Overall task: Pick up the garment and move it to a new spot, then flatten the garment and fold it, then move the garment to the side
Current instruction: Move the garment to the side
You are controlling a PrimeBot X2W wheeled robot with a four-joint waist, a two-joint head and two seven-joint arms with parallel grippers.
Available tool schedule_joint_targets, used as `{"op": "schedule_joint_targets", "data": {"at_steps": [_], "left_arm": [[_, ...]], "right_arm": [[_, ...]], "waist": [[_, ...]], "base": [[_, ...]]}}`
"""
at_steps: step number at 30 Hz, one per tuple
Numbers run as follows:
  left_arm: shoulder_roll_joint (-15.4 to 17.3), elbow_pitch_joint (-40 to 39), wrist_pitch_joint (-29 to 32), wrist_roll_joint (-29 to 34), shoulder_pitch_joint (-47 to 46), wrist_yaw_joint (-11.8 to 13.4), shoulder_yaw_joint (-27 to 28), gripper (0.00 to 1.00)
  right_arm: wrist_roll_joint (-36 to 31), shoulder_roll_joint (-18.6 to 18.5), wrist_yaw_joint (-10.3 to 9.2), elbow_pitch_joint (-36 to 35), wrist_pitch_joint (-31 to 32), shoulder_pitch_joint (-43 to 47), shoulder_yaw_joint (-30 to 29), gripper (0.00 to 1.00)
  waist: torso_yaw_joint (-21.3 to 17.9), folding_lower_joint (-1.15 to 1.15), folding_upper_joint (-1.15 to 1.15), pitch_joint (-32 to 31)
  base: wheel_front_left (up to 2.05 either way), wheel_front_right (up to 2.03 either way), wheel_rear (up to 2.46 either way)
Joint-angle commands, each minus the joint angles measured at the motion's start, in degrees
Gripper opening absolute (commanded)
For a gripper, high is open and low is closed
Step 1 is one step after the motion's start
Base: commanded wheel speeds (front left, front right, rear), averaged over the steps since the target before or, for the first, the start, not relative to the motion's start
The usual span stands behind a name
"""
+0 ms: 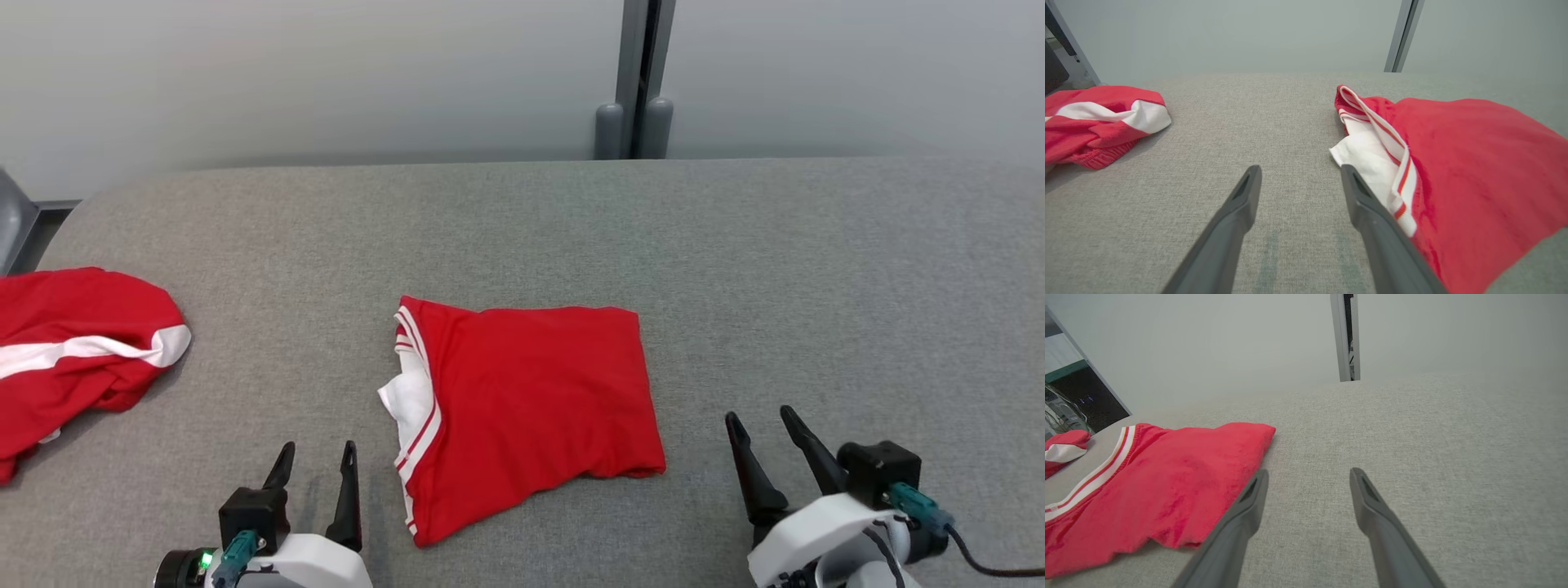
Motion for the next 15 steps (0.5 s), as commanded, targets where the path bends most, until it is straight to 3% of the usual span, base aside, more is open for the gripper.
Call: {"op": "schedule_joint_targets", "data": {"at_steps": [1,10,15], "left_arm": [[0.3,-0.2,0.0,-0.1,-1.1,-0.3,-0.4,1.0],[0.3,-0.1,0.0,-1.0,-3.6,-0.4,-2.4,1.0],[0.2,-0.3,0.0,-0.8,-4.6,-0.4,-2.6,1.0]], "right_arm": [[0.0,-0.2,0.0,0.4,-0.3,-1.5,0.7,1.0],[5.6,-0.3,0.0,8.4,-0.3,-10.3,4.8,1.0],[5.4,-0.4,0.0,14.8,-0.2,-15.3,5.4,1.0]], "waist": [[1.6,0.0,0.0,1.3],[7.9,0.0,0.0,4.7],[10.6,0.0,0.0,6.4]], "base": [[0.0,0.0,0.0],[0.0,0.0,0.0],[0.0,0.0,0.0]]}}
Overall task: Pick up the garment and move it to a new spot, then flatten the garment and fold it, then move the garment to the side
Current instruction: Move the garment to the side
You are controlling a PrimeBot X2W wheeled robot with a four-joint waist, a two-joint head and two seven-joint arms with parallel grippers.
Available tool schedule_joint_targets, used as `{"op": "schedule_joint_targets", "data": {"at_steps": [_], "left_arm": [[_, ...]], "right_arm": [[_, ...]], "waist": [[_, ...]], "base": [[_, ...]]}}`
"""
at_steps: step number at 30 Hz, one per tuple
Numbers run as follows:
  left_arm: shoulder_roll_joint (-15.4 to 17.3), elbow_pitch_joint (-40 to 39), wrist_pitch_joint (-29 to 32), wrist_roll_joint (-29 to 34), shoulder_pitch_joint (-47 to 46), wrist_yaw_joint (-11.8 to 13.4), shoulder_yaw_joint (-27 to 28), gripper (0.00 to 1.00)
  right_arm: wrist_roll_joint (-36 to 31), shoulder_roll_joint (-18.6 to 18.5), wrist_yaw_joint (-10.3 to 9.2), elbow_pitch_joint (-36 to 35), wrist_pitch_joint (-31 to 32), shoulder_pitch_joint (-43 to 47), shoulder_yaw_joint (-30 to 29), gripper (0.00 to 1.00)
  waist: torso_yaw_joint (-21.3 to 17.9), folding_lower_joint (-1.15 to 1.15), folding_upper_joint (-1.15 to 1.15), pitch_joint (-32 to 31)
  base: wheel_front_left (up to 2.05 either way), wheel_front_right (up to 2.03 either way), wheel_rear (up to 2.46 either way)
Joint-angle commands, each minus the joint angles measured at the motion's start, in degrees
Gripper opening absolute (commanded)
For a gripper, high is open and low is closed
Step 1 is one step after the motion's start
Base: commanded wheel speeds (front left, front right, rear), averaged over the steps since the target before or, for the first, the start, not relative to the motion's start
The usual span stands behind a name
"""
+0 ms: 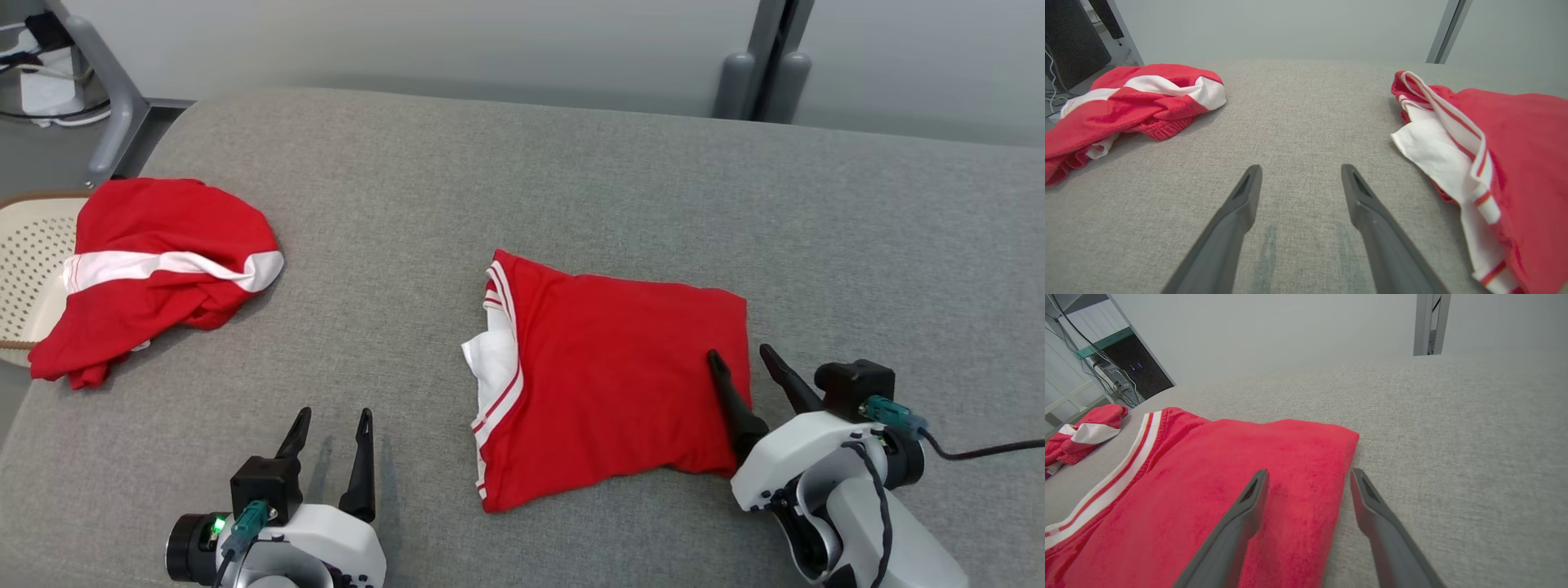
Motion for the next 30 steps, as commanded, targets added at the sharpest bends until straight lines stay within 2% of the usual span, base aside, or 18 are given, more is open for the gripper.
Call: {"op": "schedule_joint_targets", "data": {"at_steps": [1,6,10,11,12,13,16,21,28,29,30], "left_arm": [[0.2,-0.3,0.0,-0.1,-1.0,0.1,0.0,1.0],[0.2,-0.5,0.0,-0.9,-1.6,-0.1,-0.1,1.0],[0.2,-0.7,0.0,-0.9,-1.6,0.1,-0.3,1.0],[0.2,-0.7,0.0,-0.8,-1.7,0.2,-0.3,1.0],[0.2,-0.7,0.0,-0.8,-1.9,0.2,-0.4,1.0],[0.2,-0.7,0.0,-0.7,-2.0,0.2,-0.3,1.0],[0.2,-0.8,0.0,-0.4,-2.0,-0.1,-0.3,1.0],[0.2,-0.7,0.0,0.8,-1.7,-0.6,0.6,1.0],[0.2,-1.0,0.0,2.0,-0.6,-1.8,1.7,1.0],[0.2,-1.0,0.0,2.0,-0.6,-1.8,1.7,1.0],[0.2,-1.1,0.0,2.2,-0.8,-1.8,1.8,1.0]], "right_arm": [[1.6,-0.5,0.0,2.0,-0.2,-1.0,-0.4,1.0],[3.9,-0.5,0.0,9.5,-0.2,-4.6,-0.5,1.0],[7.3,-0.2,0.0,13.8,0.1,-5.3,3.3,1.0],[8.4,-0.1,0.01,14.4,0.2,-5.5,4.6,0.49],[9.1,-0.1,0.01,14.7,0.2,-5.6,5.9,0.18],[9.8,0.0,0.01,15.0,0.2,-5.8,7.1,0.0],[11.5,-0.2,0.01,14.2,0.2,-6.6,9.1,0.0],[11.9,-0.7,-0.02,12.2,-0.1,-6.6,9.1,0.0],[12.1,-0.6,-0.01,8.2,-0.1,-4.2,9.5,0.0],[12.1,-0.6,-0.01,8.2,-0.1,-4.2,9.5,0.0],[12.2,-0.6,-0.02,7.6,-0.1,-3.7,9.6,0.0]], "waist": [[1.6,0.0,0.0,1.4],[2.6,0.0,0.0,2.5],[2.6,0.0,0.0,2.9],[2.4,0.0,0.0,2.9],[2.2,0.0,0.0,2.9],[2.0,0.0,0.0,2.9],[0.9,0.0,0.0,2.5],[-2.9,0.0,0.0,1.2],[-13.6,0.0,0.0,-0.5],[-13.6,0.0,0.0,-0.5],[-15.2,0.0,0.0,-0.6]], "base": [[0.0,0.0,0.0],[0.0,0.0,0.0],[0.0,0.0,0.0],[0.0,0.0,0.0],[0.0,0.0,0.0],[0.0,0.0,0.0],[0.0,0.0,0.0],[0.0,0.0,0.0],[0.0,0.0,0.0],[0.0,0.0,0.0],[0.0,0.0,0.0]]}}
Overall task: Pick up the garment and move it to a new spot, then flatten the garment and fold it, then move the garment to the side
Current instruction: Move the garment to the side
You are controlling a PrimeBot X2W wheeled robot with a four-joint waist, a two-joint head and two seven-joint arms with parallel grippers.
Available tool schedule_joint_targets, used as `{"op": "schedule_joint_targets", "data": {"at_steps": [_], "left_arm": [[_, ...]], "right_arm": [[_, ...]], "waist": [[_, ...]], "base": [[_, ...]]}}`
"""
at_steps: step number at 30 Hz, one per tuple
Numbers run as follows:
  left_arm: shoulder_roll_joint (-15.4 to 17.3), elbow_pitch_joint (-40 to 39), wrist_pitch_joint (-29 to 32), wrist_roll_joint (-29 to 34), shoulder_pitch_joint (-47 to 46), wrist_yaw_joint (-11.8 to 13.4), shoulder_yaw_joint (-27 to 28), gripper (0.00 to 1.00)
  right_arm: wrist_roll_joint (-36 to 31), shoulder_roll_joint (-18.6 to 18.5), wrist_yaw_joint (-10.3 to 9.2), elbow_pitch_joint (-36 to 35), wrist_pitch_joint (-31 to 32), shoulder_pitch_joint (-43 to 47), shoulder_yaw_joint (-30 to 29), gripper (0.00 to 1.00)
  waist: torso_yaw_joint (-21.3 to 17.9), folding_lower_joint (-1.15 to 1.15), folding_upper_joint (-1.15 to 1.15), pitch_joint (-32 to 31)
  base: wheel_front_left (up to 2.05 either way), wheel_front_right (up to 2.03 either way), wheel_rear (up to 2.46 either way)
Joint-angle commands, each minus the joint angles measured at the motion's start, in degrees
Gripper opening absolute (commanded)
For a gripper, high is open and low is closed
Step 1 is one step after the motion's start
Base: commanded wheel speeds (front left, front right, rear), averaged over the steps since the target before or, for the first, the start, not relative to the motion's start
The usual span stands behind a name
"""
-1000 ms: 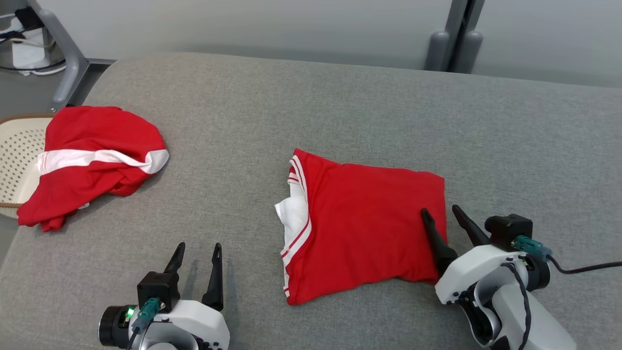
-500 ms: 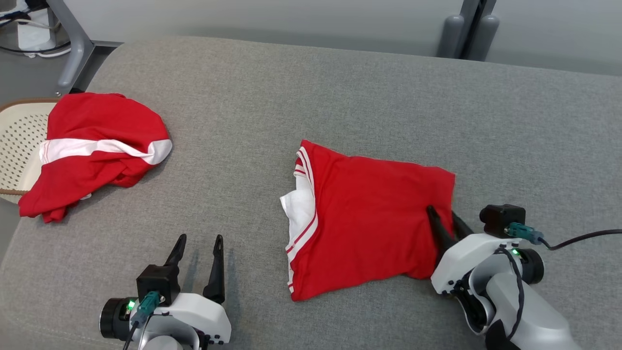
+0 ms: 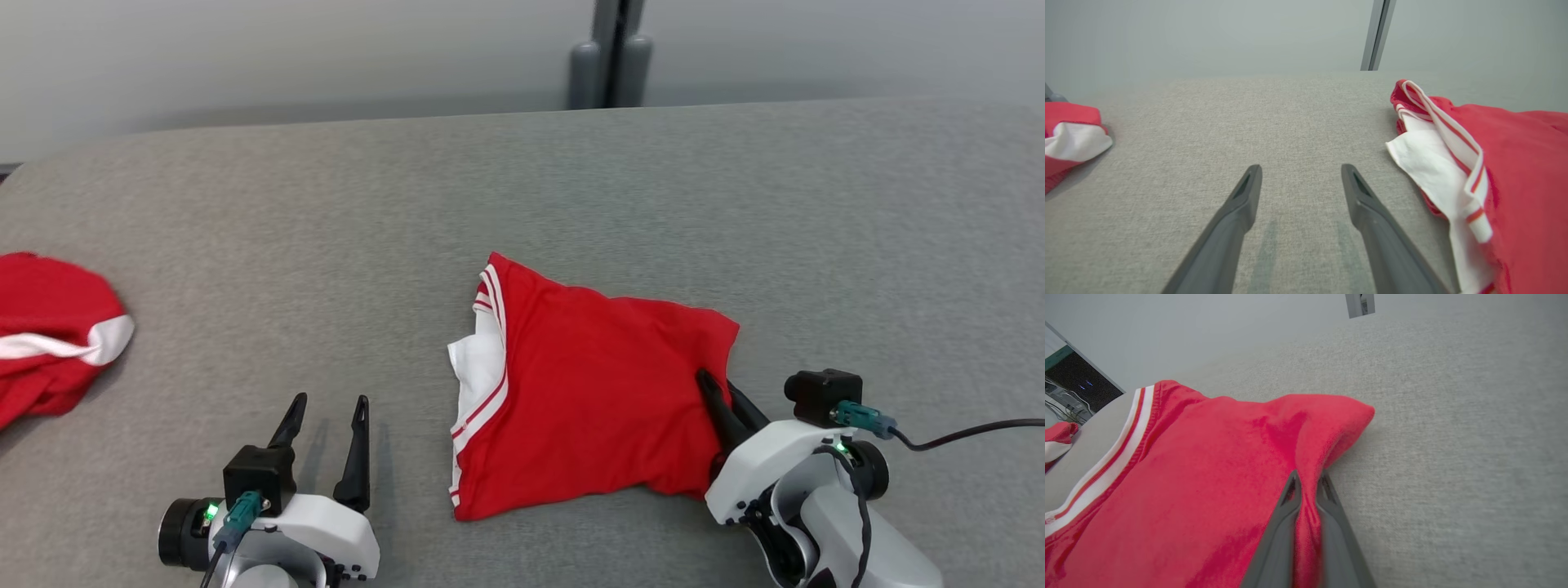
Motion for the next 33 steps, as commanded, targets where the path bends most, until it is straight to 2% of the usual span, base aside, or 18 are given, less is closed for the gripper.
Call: {"op": "schedule_joint_targets", "data": {"at_steps": [1,6,10,14,18,22,26,29,30,33], "left_arm": [[0.3,-0.3,0.0,0.5,-0.4,-0.1,0.0,1.0],[0.3,-0.3,0.0,1.6,-0.9,-0.6,0.6,1.0],[0.3,-0.4,0.0,1.8,-1.0,-0.8,0.6,1.0],[0.3,-0.5,0.0,2.4,-1.1,-1.2,0.3,1.0],[0.3,-0.5,0.0,3.1,-1.7,-1.8,0.0,1.0],[0.3,-0.5,0.0,2.1,-2.0,-2.3,0.0,1.0],[0.3,-0.9,0.0,2.7,-3.3,-2.7,-0.9,1.0],[0.3,-0.8,0.0,3.6,-4.1,-3.1,-1.5,1.0],[0.3,-0.9,0.0,4.0,-4.8,-3.2,-1.9,1.0],[0.3,-0.7,0.0,4.0,-5.7,-3.5,-1.7,1.0]], "right_arm": [[0.1,-0.6,-0.02,-0.4,0.0,0.6,-0.2,0.0],[0.8,-0.6,-0.02,-2.4,0.0,2.2,0.8,0.0],[0.8,-0.5,-0.02,-3.7,0.0,3.4,1.1,0.0],[1.1,-0.5,-0.02,-5.5,0.0,4.2,1.3,0.0],[0.6,-0.5,-0.02,-7.8,0.0,5.0,1.7,0.0],[-0.7,-0.5,-0.02,-8.8,0.0,4.2,1.0,0.0],[-3.3,-0.5,-0.02,-9.1,0.0,2.5,-2.4,0.0],[-6.2,-0.5,-0.02,-7.9,0.0,0.5,-5.9,0.0],[-6.8,-0.5,-0.02,-7.1,0.0,-1.4,-9.2,0.0],[-10.9,-0.8,-0.02,-4.4,0.0,-5.1,-15.4,0.0]], "waist": [[-6.0,0.0,0.0,-1.0],[-15.0,0.0,0.0,-1.1],[-20.8,0.0,0.0,-0.9],[-25.2,0.0,0.0,-0.2],[-27.9,0.0,0.0,1.0],[-28.8,0.0,0.0,1.9],[-27.4,0.0,0.0,3.0],[-24.7,0.0,0.0,3.8],[-22.5,0.0,0.0,4.5],[-19.0,0.0,0.0,5.8]], "base": [[0.0,0.0,0.0],[0.0,0.0,0.0],[0.0,0.0,0.0],[0.0,0.0,0.0],[0.0,0.0,0.0],[0.0,0.0,0.0],[0.0,0.0,0.0],[0.0,0.0,0.0],[0.0,0.0,0.0],[0.0,0.0,0.0]]}}
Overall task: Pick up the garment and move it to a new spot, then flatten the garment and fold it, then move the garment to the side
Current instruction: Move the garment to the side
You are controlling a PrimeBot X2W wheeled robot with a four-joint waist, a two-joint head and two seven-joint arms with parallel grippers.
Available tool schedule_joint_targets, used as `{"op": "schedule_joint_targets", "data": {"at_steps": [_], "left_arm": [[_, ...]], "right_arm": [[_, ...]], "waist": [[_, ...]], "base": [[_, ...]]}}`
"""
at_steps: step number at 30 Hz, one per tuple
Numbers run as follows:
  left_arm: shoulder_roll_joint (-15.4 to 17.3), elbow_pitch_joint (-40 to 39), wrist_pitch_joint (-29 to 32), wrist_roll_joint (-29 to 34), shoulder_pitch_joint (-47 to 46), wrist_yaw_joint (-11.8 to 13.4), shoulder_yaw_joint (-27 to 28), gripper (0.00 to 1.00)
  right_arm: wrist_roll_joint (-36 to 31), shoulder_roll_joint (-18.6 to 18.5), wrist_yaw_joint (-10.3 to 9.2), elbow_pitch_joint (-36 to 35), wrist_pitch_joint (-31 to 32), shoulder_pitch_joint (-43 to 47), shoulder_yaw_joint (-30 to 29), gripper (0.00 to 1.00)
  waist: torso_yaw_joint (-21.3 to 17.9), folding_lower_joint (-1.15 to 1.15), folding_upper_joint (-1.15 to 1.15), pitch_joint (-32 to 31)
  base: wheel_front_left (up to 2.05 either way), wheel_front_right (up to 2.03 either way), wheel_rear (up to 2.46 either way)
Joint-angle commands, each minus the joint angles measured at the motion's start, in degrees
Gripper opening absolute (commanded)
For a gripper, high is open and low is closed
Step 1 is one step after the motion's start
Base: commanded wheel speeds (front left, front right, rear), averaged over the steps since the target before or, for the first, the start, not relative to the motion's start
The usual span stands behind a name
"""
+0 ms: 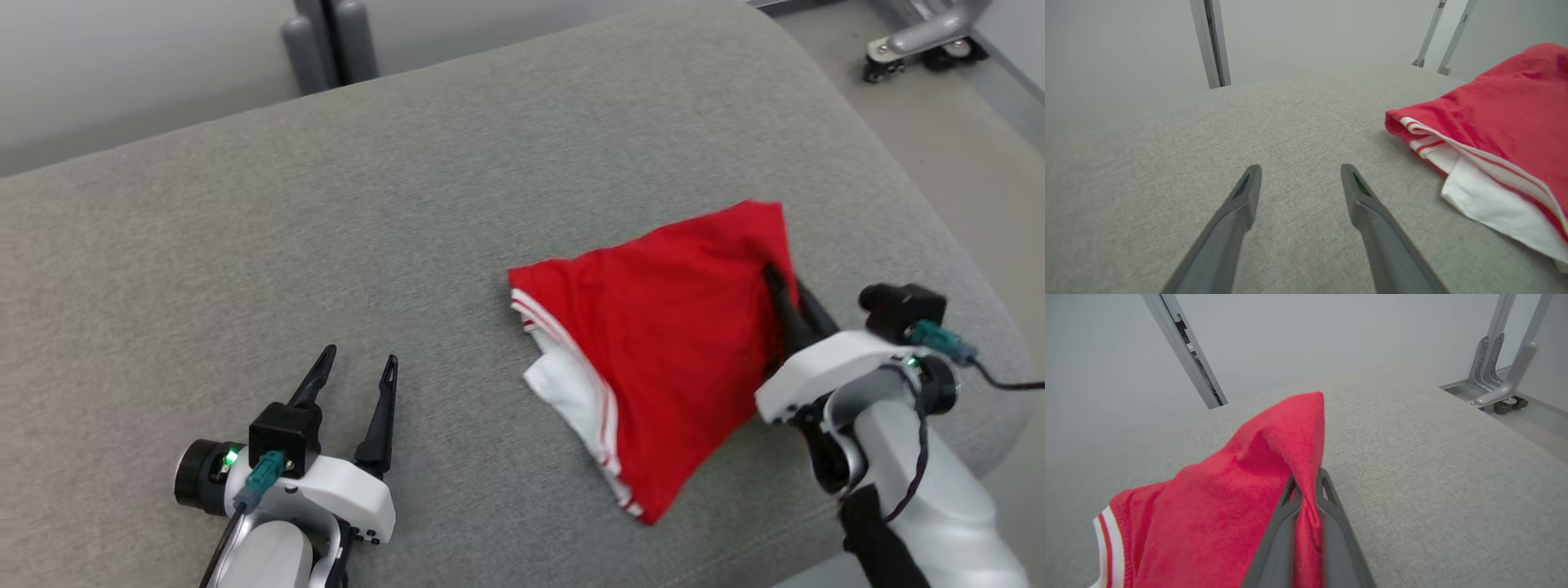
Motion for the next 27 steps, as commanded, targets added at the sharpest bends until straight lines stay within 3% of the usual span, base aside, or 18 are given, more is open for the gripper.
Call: {"op": "schedule_joint_targets", "data": {"at_steps": [1,8,9,15,21,22,23,24,27], "left_arm": [[0.4,0.0,0.0,0.5,-1.6,-0.2,0.5,1.0],[0.3,-0.8,0.0,1.7,-2.4,-0.8,1.3,1.0],[0.3,-0.8,0.0,1.7,-2.4,-0.8,1.3,1.0],[0.3,-1.3,0.0,1.6,-2.2,-0.8,1.5,1.0],[0.3,-1.2,0.0,1.9,-2.2,-0.7,1.7,1.0],[0.3,-1.1,0.0,1.9,-2.3,-0.6,1.8,1.0],[0.3,-1.0,0.0,2.0,-2.4,-0.6,1.8,1.0],[0.3,-0.9,0.0,2.0,-2.5,-0.5,1.9,1.0],[0.3,-0.7,0.0,1.8,-2.4,-0.3,2.0,1.0]], "right_arm": [[-3.3,-1.0,-0.02,1.8,0.0,-3.2,-4.3,0.0],[-15.4,-7.2,-0.02,7.8,0.0,-9.8,-19.9,0.0],[-15.4,-7.2,-0.02,7.8,0.0,-9.8,-19.9,0.0],[-26.7,-13.2,-0.02,10.8,0.0,-12.3,-33.2,0.0],[-36.9,-15.9,-0.02,9.9,0.0,-13.8,-44.9,0.0],[-37.9,-15.9,-0.02,9.6,0.0,-14.0,-47.5,0.17],[-39.5,-15.8,-0.02,9.4,0.0,-13.8,-49.3,0.87],[-40.9,-15.5,-0.02,9.1,0.0,-13.9,-51.0,1.0],[-44.5,-14.3,-0.02,6.8,0.0,-14.6,-55.0,1.0]], "waist": [[4.9,0.0,0.0,2.1],[11.6,0.0,0.0,3.8],[11.6,0.0,0.0,3.8],[15.0,0.0,0.0,4.2],[16.8,0.0,0.0,4.7],[17.0,0.0,0.0,4.7],[17.2,0.0,0.0,4.7],[17.4,0.0,0.0,4.7],[17.7,0.0,0.0,4.4]], "base": [[0.0,0.0,0.0],[0.0,0.0,0.0],[0.0,0.0,0.0],[0.0,0.0,0.0],[0.0,0.0,0.0],[0.0,0.0,0.0],[0.0,0.0,0.0],[0.0,0.0,0.0],[0.0,0.0,0.0]]}}
